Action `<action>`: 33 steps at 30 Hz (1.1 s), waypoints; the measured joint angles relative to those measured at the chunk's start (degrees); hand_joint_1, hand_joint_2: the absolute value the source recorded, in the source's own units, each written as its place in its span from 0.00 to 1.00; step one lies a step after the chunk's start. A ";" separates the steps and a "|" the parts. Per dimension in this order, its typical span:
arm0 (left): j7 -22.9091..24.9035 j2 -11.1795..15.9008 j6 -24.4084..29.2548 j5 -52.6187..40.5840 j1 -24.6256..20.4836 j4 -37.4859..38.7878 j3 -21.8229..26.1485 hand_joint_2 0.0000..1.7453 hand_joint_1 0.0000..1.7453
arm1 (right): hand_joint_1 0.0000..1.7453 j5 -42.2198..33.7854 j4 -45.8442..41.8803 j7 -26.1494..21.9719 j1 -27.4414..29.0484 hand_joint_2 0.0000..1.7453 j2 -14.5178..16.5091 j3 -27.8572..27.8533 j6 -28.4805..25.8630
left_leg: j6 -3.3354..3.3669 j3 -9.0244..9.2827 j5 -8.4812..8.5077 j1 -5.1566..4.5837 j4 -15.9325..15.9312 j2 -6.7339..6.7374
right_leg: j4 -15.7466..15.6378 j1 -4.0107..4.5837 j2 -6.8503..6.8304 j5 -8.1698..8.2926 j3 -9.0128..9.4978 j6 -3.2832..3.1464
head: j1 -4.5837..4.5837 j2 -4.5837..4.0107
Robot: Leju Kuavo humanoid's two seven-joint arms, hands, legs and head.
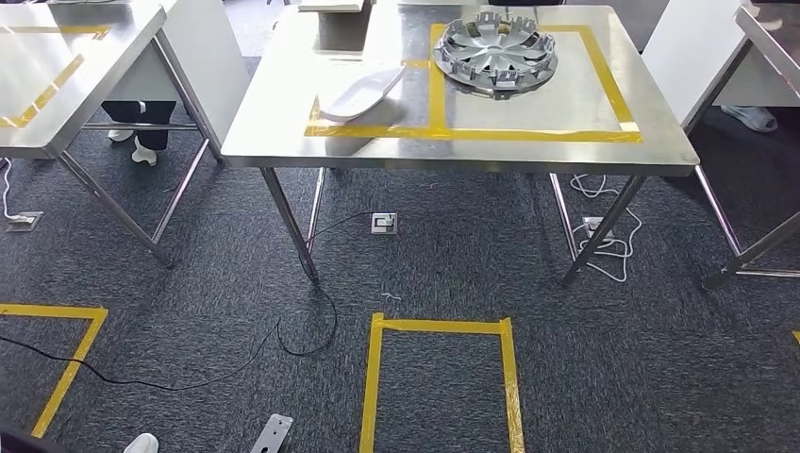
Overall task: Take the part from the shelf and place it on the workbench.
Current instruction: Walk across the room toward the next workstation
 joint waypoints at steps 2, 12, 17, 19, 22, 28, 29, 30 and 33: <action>0.01 0.02 0.00 0.04 0.01 0.00 -0.16 0.00 0.00 | 0.00 0.00 -0.02 0.01 0.05 0.00 -0.02 0.00 -0.01 | -0.67 -1.47 -5.63 0.44 7.56 0.02 | 0.08 0.11 -0.04 1.20 -1.35 -0.26 | -0.25 0.00; 0.02 0.43 0.09 0.37 -0.21 -0.35 -0.84 0.00 0.00 | 0.00 0.02 -0.08 0.06 0.23 0.00 0.21 -0.02 -0.01 | 1.05 12.11 -3.51 -0.01 -6.47 -0.27 | -0.24 -0.10 0.06 5.60 -5.28 2.39 | -0.23 0.00; 0.02 0.38 0.08 0.43 -0.38 -0.39 -0.96 0.00 0.00 | 0.00 0.02 -0.08 0.09 0.67 0.00 0.15 0.02 -0.02 | 2.78 9.55 -0.03 -0.11 -7.55 0.27 | 9.93 0.02 0.17 -2.23 -9.23 1.30 | 0.27 0.00; 0.03 0.33 0.05 0.44 -0.35 -0.39 -1.02 0.00 0.00 | 0.00 0.02 -0.08 0.09 0.69 0.00 0.02 0.02 -0.02 | 2.78 7.74 0.91 -0.33 -7.03 0.34 | 15.89 0.03 0.18 -4.24 -10.22 1.67 | 0.31 0.00; 0.02 0.28 0.04 0.58 -0.35 -0.42 -1.10 0.00 0.00 | 0.00 0.02 -0.10 0.09 0.66 0.00 -0.04 0.02 -0.04 | 2.32 4.95 2.11 -0.35 -5.82 0.35 | 10.73 0.00 0.17 -1.42 -4.62 3.21 | 0.31 0.00; 0.01 0.41 0.28 1.26 -0.13 -0.64 -1.30 0.00 0.00 | 0.00 0.12 -0.37 0.11 0.62 0.00 0.04 0.00 -0.26 | 0.72 2.64 3.25 -0.34 -3.65 0.27 | 0.37 0.41 0.30 -2.09 1.29 0.66 | -0.01 0.00; 0.01 0.44 0.37 1.45 -0.01 -0.64 -1.31 0.00 0.00 | 0.00 0.20 -0.40 0.15 0.62 0.00 0.09 0.00 -0.26 | 0.37 2.31 2.17 -0.20 -2.82 0.22 | 0.35 0.29 0.24 -1.70 0.98 0.15 | -0.11 0.00; 0.01 0.47 0.46 1.67 0.11 -0.64 -1.31 0.00 0.00 | 0.00 0.30 -0.44 0.20 0.62 0.00 0.13 0.00 -0.26 | -0.03 1.70 0.17 -0.03 -0.97 0.17 | 0.32 0.17 0.19 -1.26 0.62 -0.29 | -0.19 0.00; -0.01 0.49 0.63 2.14 0.26 -0.66 -1.31 0.00 0.00 | 0.00 0.54 -0.64 0.40 0.63 0.00 0.13 0.00 -0.26 | -0.99 -1.01 -6.97 0.45 9.15 0.13 | 0.41 0.39 0.15 -0.09 -0.52 -0.70 | -0.37 0.00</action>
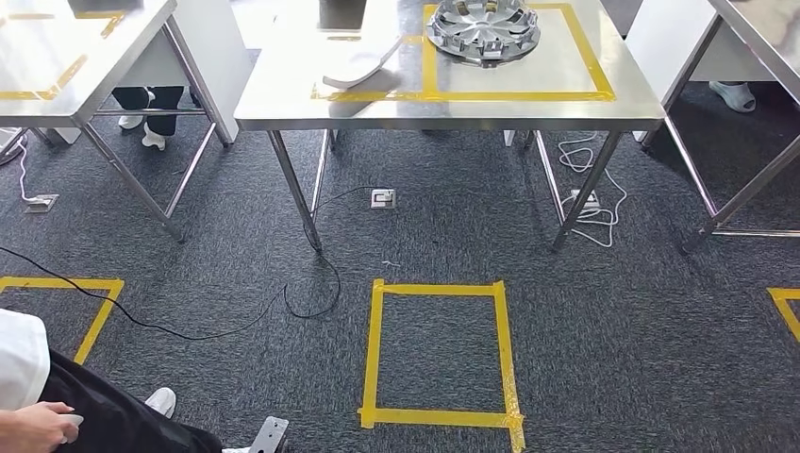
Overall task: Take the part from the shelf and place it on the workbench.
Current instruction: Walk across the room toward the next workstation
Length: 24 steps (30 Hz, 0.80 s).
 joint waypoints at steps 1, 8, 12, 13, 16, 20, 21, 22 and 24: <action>-0.03 0.00 0.03 0.17 0.04 0.00 0.00 0.00 0.00 | 0.00 0.14 -0.05 0.07 0.02 0.00 0.01 0.00 0.00 | -0.05 -0.25 -0.72 0.08 2.33 0.00 | 0.03 0.10 0.01 0.31 -0.31 0.05 | -0.01 0.00; -0.31 0.27 0.47 1.18 0.36 -0.07 -0.03 0.00 0.00 | 0.00 1.51 -1.20 0.68 -0.03 0.00 0.20 -0.02 -0.22 | 2.85 11.21 3.91 -0.96 -13.55 -0.08 | -0.05 0.38 0.03 1.58 -1.09 1.36 | 0.19 0.00; -0.36 0.28 0.55 1.34 0.38 -0.16 -0.10 0.00 0.00 | 0.00 1.75 -1.70 0.76 0.02 0.00 0.12 -0.03 -0.33 | 4.16 11.48 5.84 -0.82 -16.14 0.19 | 2.02 0.32 0.01 0.45 -2.62 1.86 | 0.30 0.00; -0.38 0.26 0.55 1.36 0.33 -0.19 -0.11 0.00 0.00 | 0.00 1.77 -1.79 0.76 0.03 0.00 0.08 -0.03 -0.36 | 4.31 11.45 6.32 -0.66 -16.66 0.27 | 4.97 0.28 0.02 -1.09 -4.06 1.60 | 0.39 0.00; -0.40 0.09 0.51 1.41 0.46 -0.20 -0.32 0.00 0.00 | 0.00 1.79 -1.90 0.76 0.16 0.00 -0.19 -0.06 -0.43 | 4.23 10.56 6.86 -0.74 -16.56 0.29 | 15.46 0.08 0.06 -5.26 -8.74 1.79 | 0.46 0.00; -0.40 -0.08 0.56 1.75 0.51 -0.21 -0.58 0.00 0.00 | 0.00 1.99 -2.15 0.68 0.29 0.00 -0.48 -0.31 -0.59 | 3.56 9.27 6.70 -0.45 -14.82 0.26 | 7.15 -0.73 -0.01 -1.64 -4.06 4.26 | 0.48 0.00; -0.40 -0.07 0.58 1.81 0.49 -0.24 -0.61 0.00 0.00 | 0.00 2.01 -2.31 0.62 0.28 0.00 -0.52 -0.50 -0.63 | 3.16 8.78 6.43 -0.50 -13.97 0.23 | 3.81 -0.82 0.07 -0.58 -2.48 4.33 | 0.51 0.00; -0.40 -0.04 0.62 1.89 0.48 -0.30 -0.65 0.00 0.00 | 0.00 2.01 -2.50 0.53 0.28 0.00 -0.52 -0.71 -0.69 | 2.72 8.29 6.21 -0.59 -13.24 0.22 | 1.88 -0.80 0.15 -0.05 -1.65 3.96 | 0.50 0.00; -0.39 0.05 0.80 2.09 0.51 -0.41 -0.76 0.00 0.00 | 0.00 1.97 -2.86 0.43 0.43 0.00 -0.46 -1.18 -0.77 | 2.04 7.64 6.08 -0.71 -12.46 0.17 | 1.66 -0.46 0.32 0.18 -1.87 2.65 | 0.49 0.00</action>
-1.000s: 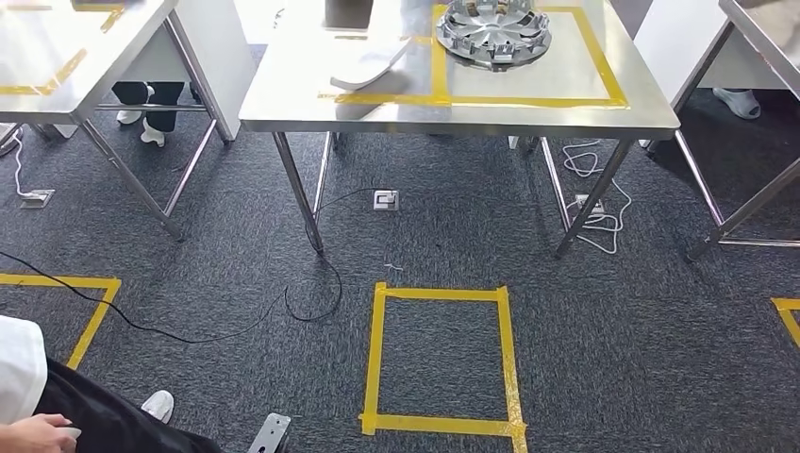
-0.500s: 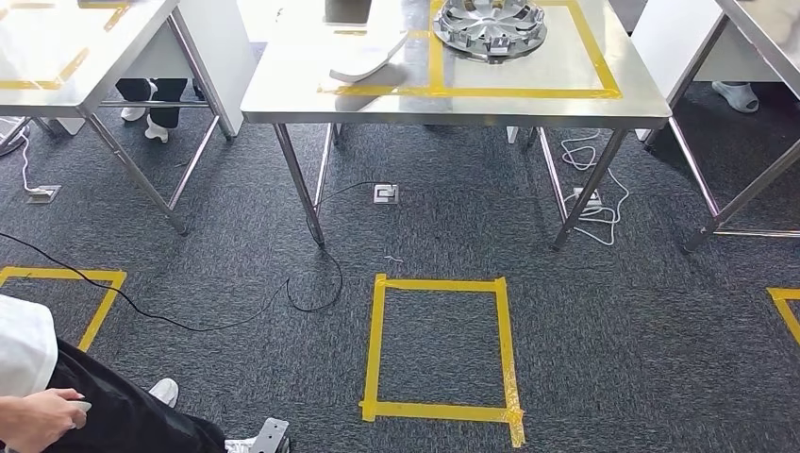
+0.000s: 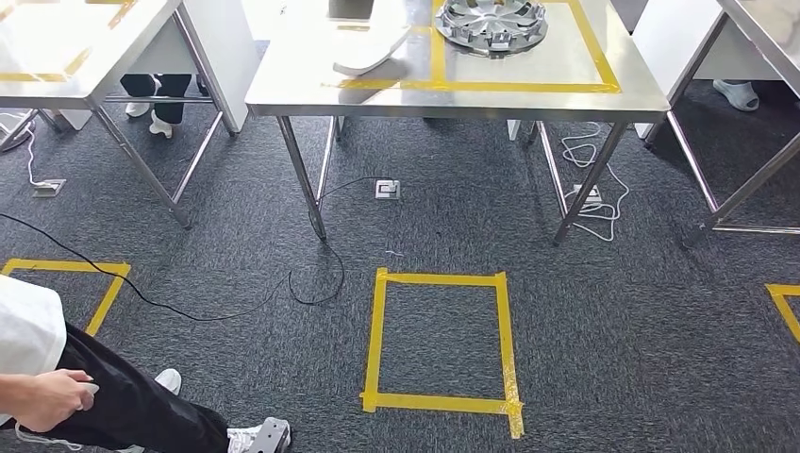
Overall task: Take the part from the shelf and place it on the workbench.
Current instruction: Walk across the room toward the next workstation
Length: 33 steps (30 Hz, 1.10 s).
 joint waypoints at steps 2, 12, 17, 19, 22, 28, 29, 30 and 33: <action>0.01 0.09 0.22 0.14 0.03 -0.05 -0.14 0.00 0.00 | 0.00 -0.02 -0.20 -0.03 0.17 0.00 0.10 -0.44 -0.02 | -0.47 -0.32 -0.21 0.25 0.43 -0.03 | 0.12 -0.09 0.02 0.34 -0.23 -0.88 | -0.04 0.00; -0.07 0.46 0.28 0.91 0.08 -0.20 -0.86 0.00 0.00 | 0.00 1.01 -0.90 0.19 0.44 0.00 0.59 -1.85 0.11 | -0.04 0.19 -3.03 0.90 4.78 -2.64 | 0.05 0.46 2.97 1.93 -1.32 -1.86 | -0.23 0.00; -0.17 0.80 0.47 1.79 0.12 -0.29 -1.48 0.00 0.00 | 0.00 2.09 -1.53 0.38 0.56 0.00 0.91 -2.75 0.39 | 1.57 2.50 -1.24 0.24 -1.03 -3.26 | -0.52 -0.29 5.10 3.22 -2.47 -0.10 | -0.59 0.00; -0.22 0.79 0.56 1.97 -0.02 -0.39 -1.57 0.00 0.00 | 0.00 2.43 -1.65 0.43 0.80 0.00 0.97 -2.99 0.57 | 1.83 3.09 -0.16 0.44 -3.08 -1.87 | 1.60 0.07 3.11 1.97 -3.86 -0.13 | -0.40 0.00; -0.25 0.68 0.59 2.09 0.15 -0.46 -1.73 0.00 0.00 | 0.00 2.72 -1.74 0.45 0.61 0.00 0.85 -3.38 0.63 | 1.83 2.87 0.45 0.41 -3.76 0.45 | 11.52 0.18 0.71 -2.59 -8.44 -0.48 | -0.23 0.00; -0.25 0.47 0.58 2.11 0.09 -0.54 -2.14 0.00 0.00 | 0.00 2.83 -1.95 0.48 0.73 0.00 0.58 -4.01 0.65 | 0.46 1.70 -0.24 0.31 -1.68 4.46 | 0.93 -0.24 -2.68 0.96 -1.24 1.67 | -0.19 0.00; -0.25 0.48 0.58 2.12 0.04 -0.54 -2.20 0.00 0.00 | 0.00 2.87 -2.03 0.49 0.69 0.00 0.57 -4.04 0.68 | 0.06 1.51 -0.47 0.22 -1.17 4.93 | -0.34 -0.10 -3.10 1.20 -0.62 1.12 | -0.21 0.00; -0.25 0.50 0.59 2.17 0.01 -0.55 -2.26 0.00 0.00 | 0.00 2.92 -2.09 0.50 0.71 0.00 0.57 -4.07 0.72 | -0.28 1.41 -0.58 0.15 -0.90 5.35 | -0.40 0.09 -2.96 1.19 -0.78 0.37 | -0.22 0.00; -0.25 0.57 0.61 2.39 -0.08 -0.57 -2.56 0.00 0.00 | 0.00 3.11 -2.13 0.50 1.01 0.00 0.57 -4.24 0.84 | -1.14 1.14 -1.35 0.64 -0.04 4.80 | -0.49 -0.05 -1.40 1.78 -1.19 -1.07 | -0.26 0.00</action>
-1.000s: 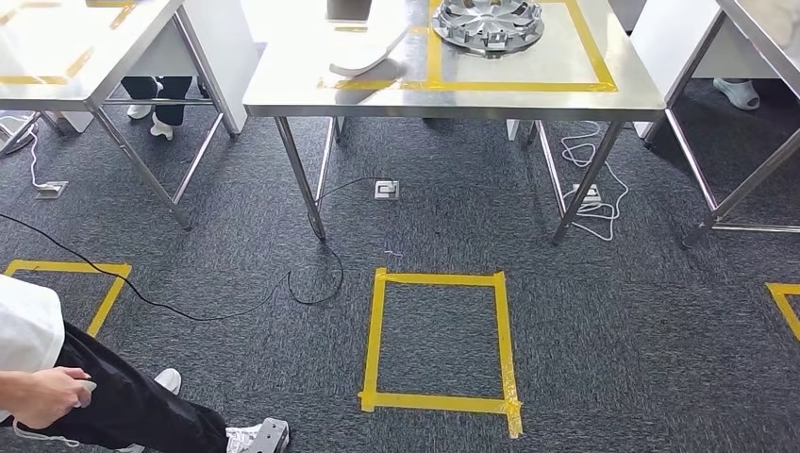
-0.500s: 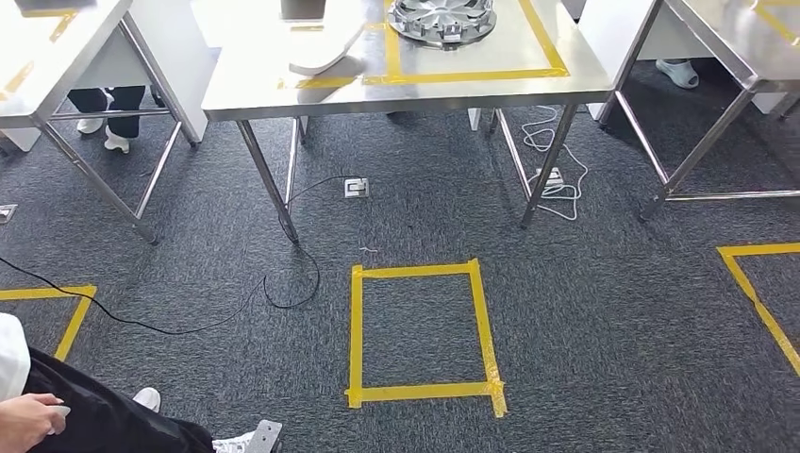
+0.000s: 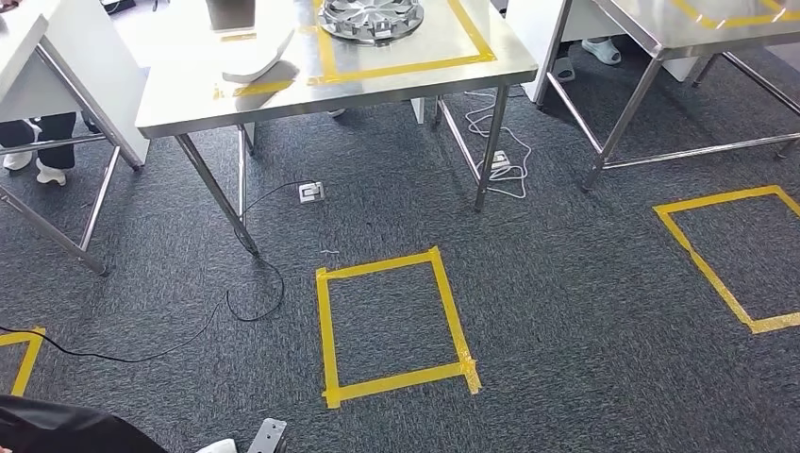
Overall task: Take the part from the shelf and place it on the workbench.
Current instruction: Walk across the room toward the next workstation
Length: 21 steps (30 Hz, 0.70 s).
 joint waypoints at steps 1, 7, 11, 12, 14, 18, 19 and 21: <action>0.00 0.05 0.01 0.06 0.00 -0.01 -0.11 0.00 0.00 | 0.00 0.09 -0.01 0.01 0.02 0.00 0.01 -0.08 0.03 | -0.32 -0.56 -1.32 0.21 1.51 -1.28 | -0.05 -0.14 0.49 0.25 -0.12 -0.38 | -0.04 0.00; 0.00 0.19 0.02 0.23 0.16 -0.01 -0.57 0.00 0.00 | 0.00 0.79 0.01 0.01 0.01 0.00 0.10 -0.49 0.41 | -0.42 -4.68 -6.92 0.50 13.52 -4.94 | -0.01 0.33 4.40 1.28 -1.12 -1.08 | -0.11 0.00; 0.07 0.87 0.33 -0.58 -0.11 -0.02 -0.95 0.00 0.00 | 0.00 0.69 -0.01 -0.20 -0.07 0.00 0.71 -0.96 0.67 | 1.81 1.84 -1.34 0.25 0.83 -9.68 | -0.03 0.31 7.27 2.07 -1.58 -0.42 | 0.01 0.00; 0.28 1.14 0.53 -1.07 -0.24 -0.06 -1.21 0.00 0.00 | 0.00 0.43 0.01 -0.35 0.00 0.00 0.91 -1.16 0.82 | 2.18 2.21 -1.30 0.11 -0.08 -10.36 | -0.07 0.10 7.88 2.35 -1.89 -0.09 | 0.00 0.00; 1.04 1.55 0.91 -2.23 -0.63 -0.34 -1.78 0.00 0.00 | 0.00 -0.36 0.10 -0.86 0.52 0.00 1.41 -1.60 1.05 | 2.45 2.29 -0.85 -0.03 -0.97 -9.14 | -0.16 -0.09 8.67 2.88 -2.42 0.66 | -0.14 0.00; 2.90 2.28 1.17 -4.14 -1.30 -1.12 -2.56 0.00 0.00 | 0.00 -1.99 0.78 -2.24 1.31 0.00 2.59 -2.70 1.15 | 2.72 2.58 0.78 0.17 -3.43 -5.81 | 7.29 0.26 2.79 -0.94 -6.78 0.25 | 0.36 0.00; 3.22 2.45 1.00 -4.40 -1.25 -1.22 -2.74 0.00 0.00 | 0.00 -2.31 0.99 -2.69 1.22 0.00 2.81 -2.96 1.14 | 2.74 2.35 0.91 0.07 -3.46 -4.82 | 11.17 0.20 2.16 -2.71 -8.50 0.15 | 0.44 0.00; 3.92 2.70 0.65 -5.00 -1.13 -1.50 -3.04 0.00 0.00 | 0.00 -3.06 1.49 -3.66 1.16 0.00 3.12 -3.42 1.13 | 2.55 1.97 1.03 -0.02 -3.38 -2.85 | 15.62 0.02 1.78 -4.39 -9.84 0.68 | 0.46 0.00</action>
